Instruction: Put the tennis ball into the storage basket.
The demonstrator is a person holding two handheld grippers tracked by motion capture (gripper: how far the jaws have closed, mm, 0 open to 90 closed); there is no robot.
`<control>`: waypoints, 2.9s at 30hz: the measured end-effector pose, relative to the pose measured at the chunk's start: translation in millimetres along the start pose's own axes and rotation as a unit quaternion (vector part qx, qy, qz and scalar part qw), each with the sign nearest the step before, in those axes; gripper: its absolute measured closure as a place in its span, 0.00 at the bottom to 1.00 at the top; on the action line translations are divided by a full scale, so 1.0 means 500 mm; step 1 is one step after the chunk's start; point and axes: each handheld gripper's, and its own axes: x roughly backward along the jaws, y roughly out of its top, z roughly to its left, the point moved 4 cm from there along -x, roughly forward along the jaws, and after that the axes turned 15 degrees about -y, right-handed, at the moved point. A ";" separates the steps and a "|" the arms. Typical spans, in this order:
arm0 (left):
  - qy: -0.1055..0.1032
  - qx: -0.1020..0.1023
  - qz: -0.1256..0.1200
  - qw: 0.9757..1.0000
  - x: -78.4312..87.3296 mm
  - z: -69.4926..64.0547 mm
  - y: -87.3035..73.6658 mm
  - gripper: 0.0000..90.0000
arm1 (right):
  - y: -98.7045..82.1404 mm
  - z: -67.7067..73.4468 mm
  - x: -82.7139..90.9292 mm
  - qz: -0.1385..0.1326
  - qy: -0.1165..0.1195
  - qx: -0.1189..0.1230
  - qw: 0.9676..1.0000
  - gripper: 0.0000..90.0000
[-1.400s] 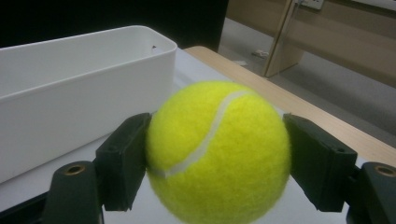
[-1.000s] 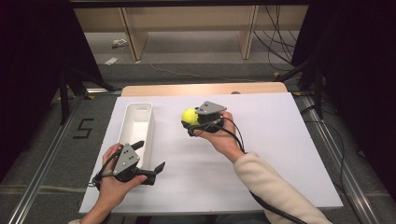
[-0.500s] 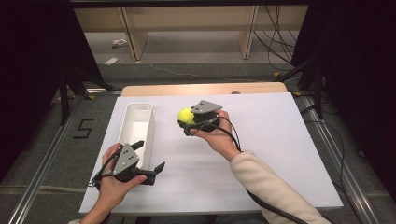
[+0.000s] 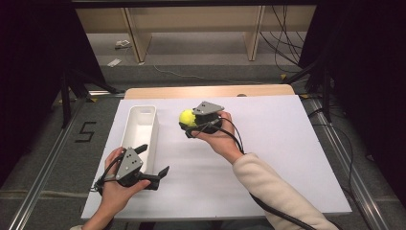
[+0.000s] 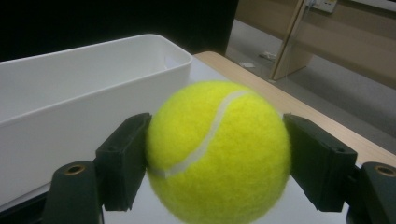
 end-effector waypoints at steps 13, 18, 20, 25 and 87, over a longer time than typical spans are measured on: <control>0.000 -0.001 0.000 1.000 0.000 0.000 0.000 0.00 | 0.007 0.011 -0.007 0.000 0.006 0.002 1.000 0.30; 0.000 -0.001 0.000 1.000 0.000 0.000 0.000 0.00 | 0.012 0.015 -0.011 -0.002 0.007 0.004 1.000 0.30; -0.010 0.006 -0.001 1.000 -0.002 -0.004 0.000 0.00 | 0.015 0.018 -0.012 -0.001 0.010 0.006 1.000 0.30; -0.006 0.003 -0.001 1.000 0.000 -0.002 0.000 0.00 | 0.020 0.022 -0.015 -0.002 0.011 0.008 1.000 0.30; -0.002 0.000 -0.002 1.000 0.001 -0.001 0.001 0.00 | 0.068 0.066 -0.045 -0.007 0.026 0.015 1.000 0.30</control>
